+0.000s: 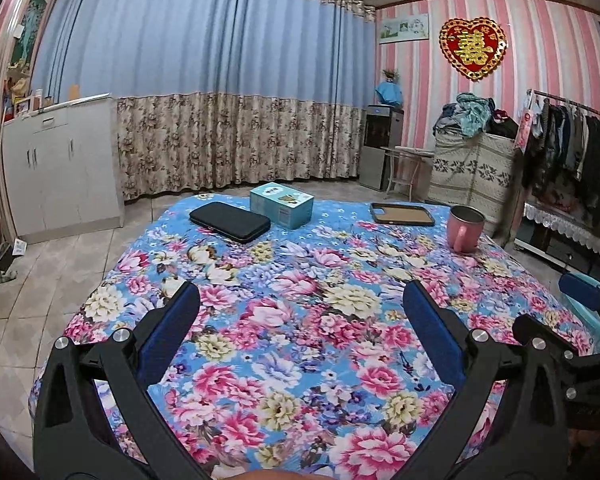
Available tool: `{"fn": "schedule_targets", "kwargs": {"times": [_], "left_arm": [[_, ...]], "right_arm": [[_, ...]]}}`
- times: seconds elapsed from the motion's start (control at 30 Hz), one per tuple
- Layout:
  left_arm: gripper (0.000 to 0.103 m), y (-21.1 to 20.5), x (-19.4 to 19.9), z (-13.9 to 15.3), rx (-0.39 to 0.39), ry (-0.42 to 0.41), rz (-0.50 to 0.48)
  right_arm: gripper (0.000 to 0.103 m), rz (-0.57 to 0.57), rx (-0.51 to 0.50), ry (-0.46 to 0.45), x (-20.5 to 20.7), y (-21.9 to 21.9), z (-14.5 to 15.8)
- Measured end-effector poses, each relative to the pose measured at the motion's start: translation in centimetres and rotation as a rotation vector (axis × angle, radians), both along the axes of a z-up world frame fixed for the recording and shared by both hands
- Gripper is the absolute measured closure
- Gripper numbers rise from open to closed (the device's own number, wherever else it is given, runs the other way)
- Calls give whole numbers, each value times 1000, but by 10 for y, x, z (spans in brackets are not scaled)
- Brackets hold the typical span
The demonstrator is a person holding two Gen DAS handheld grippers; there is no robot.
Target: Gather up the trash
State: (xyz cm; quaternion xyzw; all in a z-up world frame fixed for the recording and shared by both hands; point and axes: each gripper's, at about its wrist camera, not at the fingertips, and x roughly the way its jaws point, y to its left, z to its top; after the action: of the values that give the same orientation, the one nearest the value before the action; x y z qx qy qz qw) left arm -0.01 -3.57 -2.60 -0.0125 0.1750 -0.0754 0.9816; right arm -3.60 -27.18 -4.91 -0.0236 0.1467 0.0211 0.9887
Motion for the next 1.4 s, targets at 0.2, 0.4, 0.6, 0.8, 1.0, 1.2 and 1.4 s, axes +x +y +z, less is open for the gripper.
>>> {"fn": "schedule_targets", "kwargs": {"times": [0.2, 0.4, 0.6, 0.8, 1.0, 1.2, 1.4], "left_arm": [[5, -1, 0, 0, 6, 2, -5], [5, -4, -2, -1, 24, -4, -11], [5, -5, -3, -1, 25, -3, -12], [5, -7, -2, -2, 31, 1, -13], [5, -6, -2, -2, 29, 2, -13], [5, -7, -2, -2, 32, 3, -13], [5, -7, -3, -4, 39, 4, -16]], "right_arm": [[7, -7, 16, 1, -1, -3, 2], [7, -9, 17, 5, 0, -3, 2], [7, -10, 14, 5, 0, -3, 2], [7, -12, 22, 6, 1, -4, 2], [7, -15, 21, 7, 1, -5, 2], [7, -15, 13, 4, -1, -3, 1], [7, -17, 24, 3, -1, -4, 2]]}}
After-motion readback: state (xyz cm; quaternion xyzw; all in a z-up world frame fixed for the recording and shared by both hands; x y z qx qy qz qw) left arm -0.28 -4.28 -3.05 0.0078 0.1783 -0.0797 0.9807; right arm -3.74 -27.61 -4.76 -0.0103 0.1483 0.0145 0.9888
